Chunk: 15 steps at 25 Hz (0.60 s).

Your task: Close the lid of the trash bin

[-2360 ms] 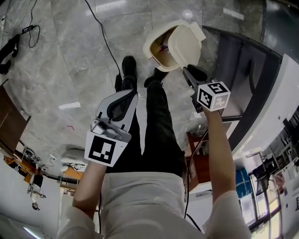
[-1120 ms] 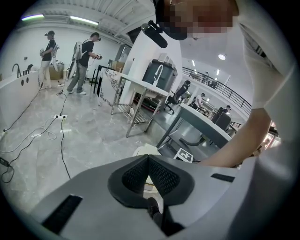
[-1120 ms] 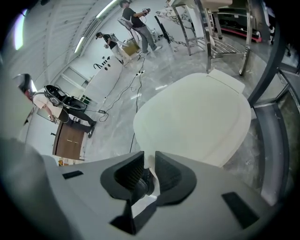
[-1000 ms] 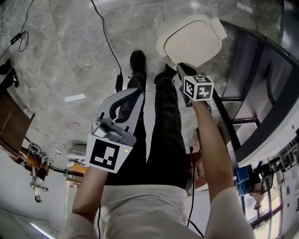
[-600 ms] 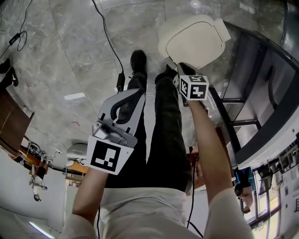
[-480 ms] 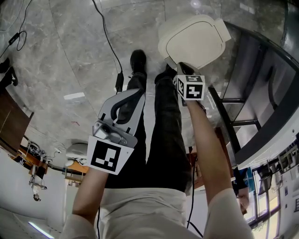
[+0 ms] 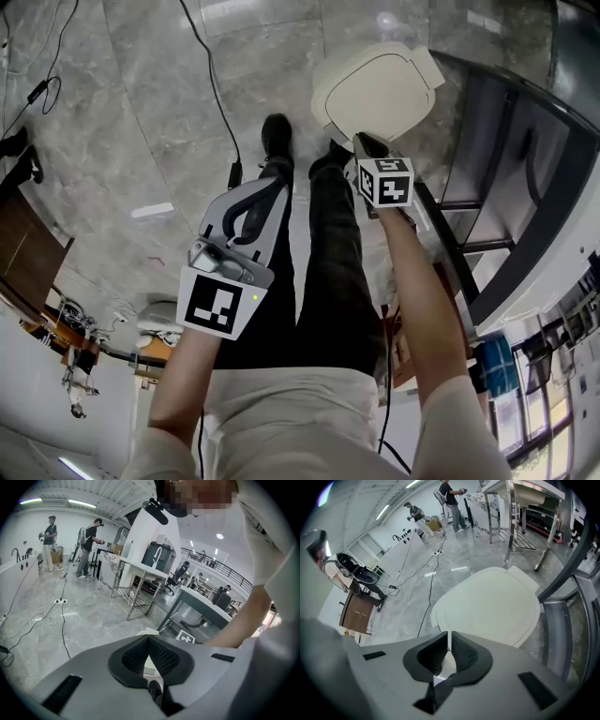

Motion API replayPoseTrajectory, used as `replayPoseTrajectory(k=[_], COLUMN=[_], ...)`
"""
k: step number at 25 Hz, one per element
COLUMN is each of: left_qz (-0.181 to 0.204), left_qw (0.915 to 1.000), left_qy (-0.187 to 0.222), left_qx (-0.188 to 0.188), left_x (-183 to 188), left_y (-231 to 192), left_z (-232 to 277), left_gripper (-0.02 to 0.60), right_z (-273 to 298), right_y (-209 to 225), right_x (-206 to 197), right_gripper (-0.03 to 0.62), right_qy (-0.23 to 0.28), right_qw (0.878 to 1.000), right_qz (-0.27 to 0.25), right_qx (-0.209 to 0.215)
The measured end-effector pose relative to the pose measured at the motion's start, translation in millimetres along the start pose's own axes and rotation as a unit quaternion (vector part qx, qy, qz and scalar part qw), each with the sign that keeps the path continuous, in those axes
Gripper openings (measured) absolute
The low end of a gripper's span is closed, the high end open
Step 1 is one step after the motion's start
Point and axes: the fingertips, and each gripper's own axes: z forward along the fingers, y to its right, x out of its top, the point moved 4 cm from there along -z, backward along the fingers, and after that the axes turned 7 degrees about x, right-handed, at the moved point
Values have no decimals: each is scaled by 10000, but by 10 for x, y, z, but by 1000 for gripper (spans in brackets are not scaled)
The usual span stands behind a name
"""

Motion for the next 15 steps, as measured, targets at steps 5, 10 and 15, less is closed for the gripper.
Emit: replayPoseTrajectory(k=[5,10,15], left_qz=[70,205,334], left_qw=[9996,9982,9970], left_qy=[265,565,666], left_qx=[16,-69,-190], left_x=[282,542,829], left_y=[30,167,312], left_z=[-128,-330,-662], left_gripper=[5,5,5], right_z=[-363,-816,-1387], right_y=[-74,-229,-442], right_x=[217,397,507], right_gripper=[41,41,40], right_qy=[156,320,519], right_qw=[9998,9986,9969], right_qz=[-123,-419,-584], right_qx=[41,-28,-97])
